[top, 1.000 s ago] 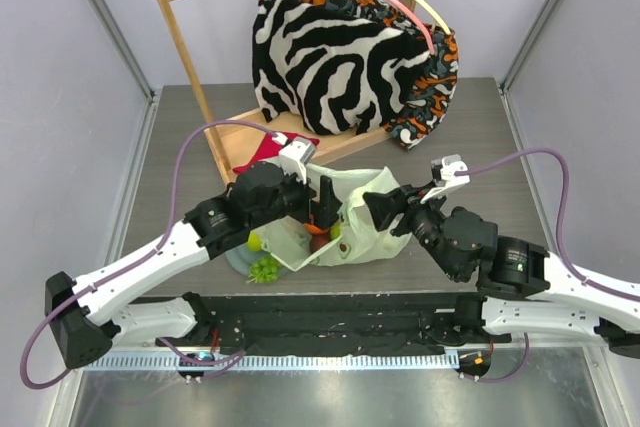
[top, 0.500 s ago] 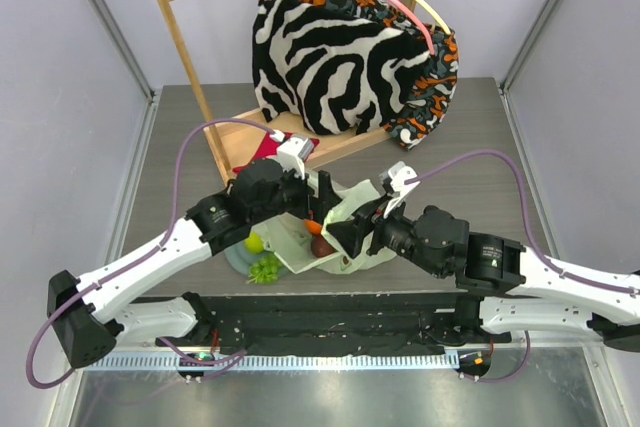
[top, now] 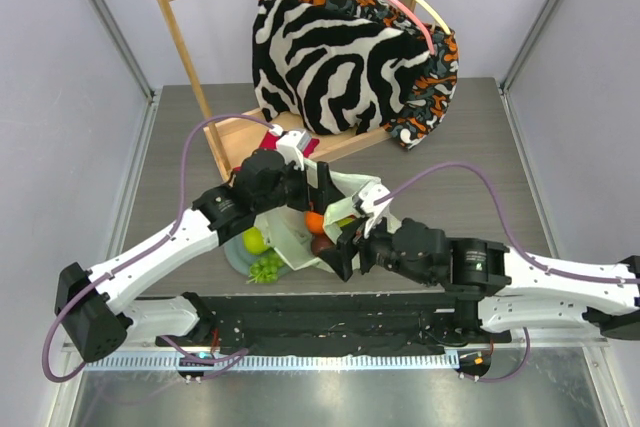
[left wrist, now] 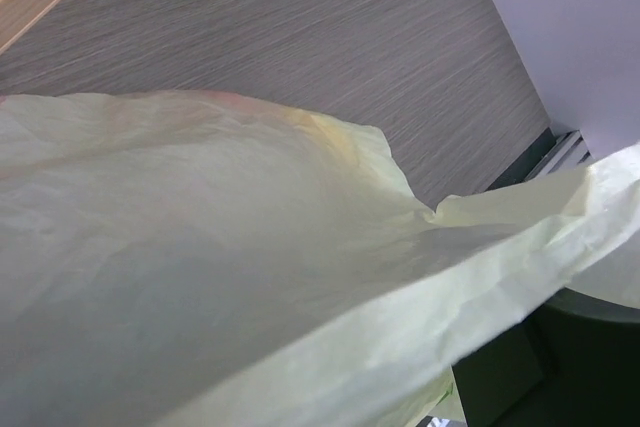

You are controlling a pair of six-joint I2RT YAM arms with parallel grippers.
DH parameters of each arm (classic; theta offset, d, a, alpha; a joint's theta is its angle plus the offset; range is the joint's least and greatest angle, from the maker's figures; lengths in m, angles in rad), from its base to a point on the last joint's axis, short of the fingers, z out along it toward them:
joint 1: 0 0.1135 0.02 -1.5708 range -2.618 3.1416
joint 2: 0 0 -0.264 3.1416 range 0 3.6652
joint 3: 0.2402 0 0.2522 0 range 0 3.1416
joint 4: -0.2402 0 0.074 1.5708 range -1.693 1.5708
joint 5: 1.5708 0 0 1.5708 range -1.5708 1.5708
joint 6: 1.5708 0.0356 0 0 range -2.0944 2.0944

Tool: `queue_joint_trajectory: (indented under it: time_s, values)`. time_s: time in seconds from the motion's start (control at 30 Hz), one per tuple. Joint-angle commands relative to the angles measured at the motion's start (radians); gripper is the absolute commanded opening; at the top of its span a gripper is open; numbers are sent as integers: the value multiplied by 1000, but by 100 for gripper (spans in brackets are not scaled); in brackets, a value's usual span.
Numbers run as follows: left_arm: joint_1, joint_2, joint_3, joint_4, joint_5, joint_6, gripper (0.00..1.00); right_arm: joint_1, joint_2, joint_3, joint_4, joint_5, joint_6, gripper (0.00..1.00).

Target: Place the fruits into the plastic bag

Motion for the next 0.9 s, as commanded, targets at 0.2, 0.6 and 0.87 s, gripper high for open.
queue_joint_trajectory:
  time_s: [0.2,0.6,0.87]
  values:
    - [9,-6,54,19,97,37,100,56,115,54,-89,382,-30,41]
    - [6,-75,102,-228,673,183,100,42,49,58,-81,674,39,1]
    - [-57,-145,138,-260,891,146,100,27,60,62,-89,699,105,1]
